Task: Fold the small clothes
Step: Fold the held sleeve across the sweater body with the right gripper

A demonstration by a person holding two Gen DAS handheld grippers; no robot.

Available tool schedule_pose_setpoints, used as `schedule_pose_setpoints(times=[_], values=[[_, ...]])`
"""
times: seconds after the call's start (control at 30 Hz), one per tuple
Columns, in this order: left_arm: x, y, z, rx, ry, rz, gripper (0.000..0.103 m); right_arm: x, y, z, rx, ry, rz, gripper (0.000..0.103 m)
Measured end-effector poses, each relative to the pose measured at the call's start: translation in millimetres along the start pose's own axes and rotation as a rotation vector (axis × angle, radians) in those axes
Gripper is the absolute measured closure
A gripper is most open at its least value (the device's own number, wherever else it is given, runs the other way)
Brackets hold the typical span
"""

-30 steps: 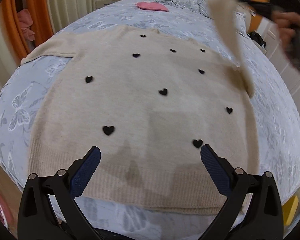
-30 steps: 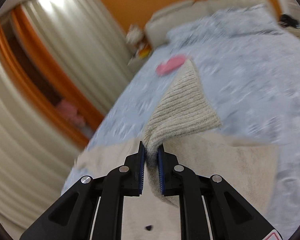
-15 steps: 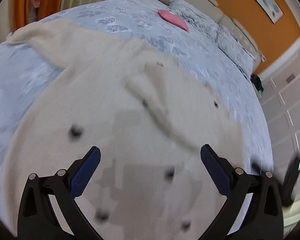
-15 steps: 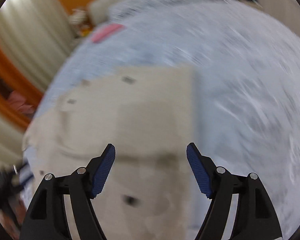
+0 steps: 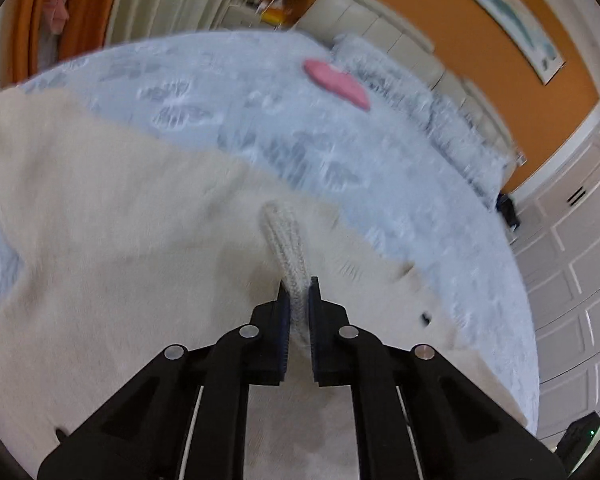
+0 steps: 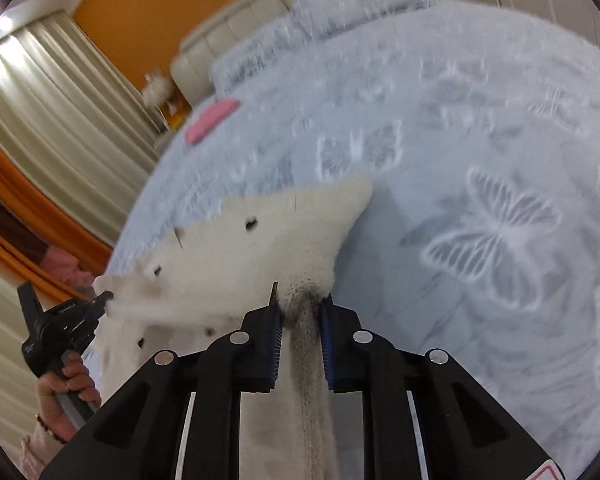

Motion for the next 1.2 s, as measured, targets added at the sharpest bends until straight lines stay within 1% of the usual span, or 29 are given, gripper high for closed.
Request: schedule_pose_setpoints(times=[0.03, 0.1, 0.13, 0.17, 0.2, 0.23, 0.3, 0.37, 0.4, 0.47, 0.5, 0.53, 0.57, 0.6, 0.63, 0.67, 0.7, 0.73, 0.8, 0.87, 0.9, 0.93, 0.97, 1.0, 1.03, 1.07, 1.1, 1.17, 1.2], values=[[6, 0, -2, 0.004, 0.011, -0.012, 0.095, 5, -3, 7, -0.003, -0.024, -0.013, 0.088], [37, -14, -12, 0.014, 0.07, -0.109, 0.095, 43, -22, 34, 0.021, -0.085, -0.14, 0.087], [54, -30, -22, 0.009, 0.122, -0.172, 0.095, 58, -32, 44, 0.037, -0.098, -0.204, 0.087], [57, -37, -26, 0.01, 0.129, -0.18, 0.093, 55, -36, 49, 0.049, -0.066, -0.169, 0.085], [51, -44, -27, 0.017, 0.117, -0.143, 0.092, 49, -36, 49, 0.06, -0.063, -0.162, 0.075], [45, -47, -28, 0.013, 0.112, -0.136, 0.089, 41, -35, 50, 0.081, -0.075, -0.161, 0.063], [29, -54, -33, -0.022, 0.071, -0.141, 0.081, 24, -38, 50, 0.103, -0.075, -0.153, 0.054], [3, -58, -47, -0.038, 0.07, -0.122, 0.051, 4, -54, 55, 0.131, -0.038, -0.173, 0.048], [-11, -62, -54, -0.039, 0.077, -0.111, 0.046, -6, -67, 57, 0.147, -0.023, -0.201, 0.045], [-45, -73, -77, -0.051, 0.082, -0.107, 0.036, -26, -91, 58, 0.149, -0.012, -0.253, 0.044], [-61, -82, -90, -0.059, 0.088, -0.115, 0.033, -35, -107, 58, 0.146, -0.013, -0.279, 0.042], [-83, -94, -110, -0.071, 0.121, -0.126, 0.03, -47, -129, 58, 0.145, -0.008, -0.312, 0.039], [-95, -102, -120, -0.075, 0.15, -0.131, 0.028, -56, -147, 58, 0.145, -0.003, -0.342, 0.037], [-111, -115, -138, -0.082, 0.2, -0.141, 0.026, -62, -169, 55, 0.145, 0.0, -0.382, 0.035], [-122, -124, -149, -0.093, 0.232, -0.151, 0.024, -65, -182, 52, 0.142, 0.003, -0.408, 0.033], [-136, -136, -163, -0.112, 0.249, -0.161, 0.023, -66, -201, 48, 0.138, 0.009, -0.449, 0.032], [-145, -146, -173, -0.137, 0.258, -0.171, 0.022, -67, -214, 46, 0.138, 0.011, -0.466, 0.029], [-154, -159, -186, -0.183, 0.283, -0.19, 0.019, -67, -223, 43, 0.139, 0.011, -0.471, 0.022], [-158, -175, -198, -0.234, 0.257, -0.209, 0.019, -66, -230, 33, 0.111, -0.007, -0.44, 0.014], [-161, -181, -196, -0.202, 0.247, -0.171, 0.019, -61, -230, 25, 0.089, -0.044, -0.43, 0.013], [-159, -183, -193, -0.185, 0.256, -0.176, 0.02, -59, -231, 19, 0.079, -0.042, -0.426, 0.015], [-157, -184, -188, -0.173, 0.27, -0.181, 0.029, -53, -225, 12, 0.067, -0.016, -0.424, 0.042], [-153, -185, -183, -0.164, 0.271, -0.201, 0.05, -48, -224, 7, 0.053, -0.001, -0.44, 0.068], [-150, -185, -178, -0.161, 0.258, -0.229, 0.065, -44, -224, 9, 0.07, -0.006, -0.476, 0.092], [-147, -184, -174, -0.174, 0.233, -0.264, 0.089, -49, -223, 13, 0.102, 0.006, -0.47, 0.093], [-149, -184, -171, -0.215, 0.206, -0.298, 0.092, -59, -211, 13, 0.12, 0.013, -0.433, 0.094], [-153, -183, -168, -0.221, 0.19, -0.3, 0.093, -72, -204, 14, 0.113, 0.003, -0.401, 0.094], [-167, -180, -157, -0.193, 0.156, -0.295, 0.093, -109, -191, 20, 0.089, -0.023, -0.334, 0.095], [-175, -184, -150, -0.165, 0.143, -0.303, 0.094, -123, -189, 24, 0.081, -0.032, -0.319, 0.096]])
Point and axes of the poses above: each gripper's, at about its wrist camera, not at the fingertips, and x roughly the way its jaws point, z to its right, y to its top, the point moved 4 cm from there along x, roughly the way its jaws point, and after that the axes turned 6 degrees about -z, right-handed, at the moved point
